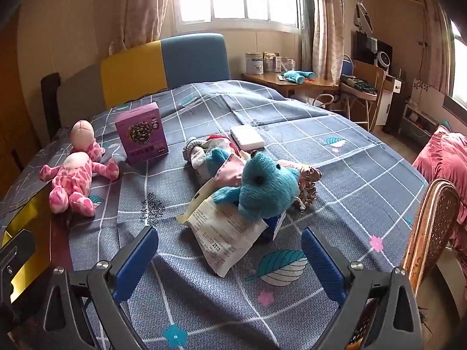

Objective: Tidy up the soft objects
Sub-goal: 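Move both tools toward the pile of soft items on the bed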

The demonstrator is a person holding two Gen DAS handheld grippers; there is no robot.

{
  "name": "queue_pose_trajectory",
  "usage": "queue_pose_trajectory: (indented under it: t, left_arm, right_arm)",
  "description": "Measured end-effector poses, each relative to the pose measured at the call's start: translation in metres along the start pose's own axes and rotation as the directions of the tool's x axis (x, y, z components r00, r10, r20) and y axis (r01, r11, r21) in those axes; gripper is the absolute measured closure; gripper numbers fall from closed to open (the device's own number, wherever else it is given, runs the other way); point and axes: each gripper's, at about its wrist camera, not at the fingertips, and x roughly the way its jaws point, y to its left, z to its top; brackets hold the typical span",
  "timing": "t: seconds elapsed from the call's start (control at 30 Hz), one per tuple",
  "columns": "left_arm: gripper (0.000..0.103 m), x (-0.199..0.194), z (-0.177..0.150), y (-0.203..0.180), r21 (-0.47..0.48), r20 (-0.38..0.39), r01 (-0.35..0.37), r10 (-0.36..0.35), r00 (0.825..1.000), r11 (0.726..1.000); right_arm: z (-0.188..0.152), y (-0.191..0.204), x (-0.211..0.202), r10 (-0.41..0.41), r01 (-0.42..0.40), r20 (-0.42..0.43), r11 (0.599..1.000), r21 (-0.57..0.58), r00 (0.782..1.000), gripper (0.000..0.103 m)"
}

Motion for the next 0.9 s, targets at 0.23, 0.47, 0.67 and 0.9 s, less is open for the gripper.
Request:
queue_pose_trajectory:
  t: [0.23, 0.47, 0.67, 0.9]
  left_arm:
    - [0.0, -0.001, 0.0, 0.002, -0.006, -0.001, 0.001, -0.001, 1.0, 1.0]
    - [0.0, 0.001, 0.0, 0.003, -0.008, -0.008, 0.011, -0.011, 1.0, 1.0]
    - [0.0, 0.008, -0.002, 0.002, -0.004, -0.032, 0.05, -0.05, 0.998, 0.999]
    - [0.0, 0.026, -0.003, 0.001, -0.034, -0.09, 0.173, -0.176, 0.98, 0.984]
  right_arm:
    - [0.001, 0.0, -0.001, -0.002, 0.002, 0.002, 1.0, -0.003, 1.0, 0.003]
    - [0.002, -0.002, 0.0, -0.004, 0.004, 0.001, 1.0, -0.004, 1.0, 0.003]
    - [0.01, -0.013, 0.0, -0.026, 0.026, 0.007, 1.0, 0.003, 1.0, 0.003]
    - [0.03, -0.052, 0.0, -0.085, 0.086, -0.004, 0.995, 0.05, 0.996, 0.003]
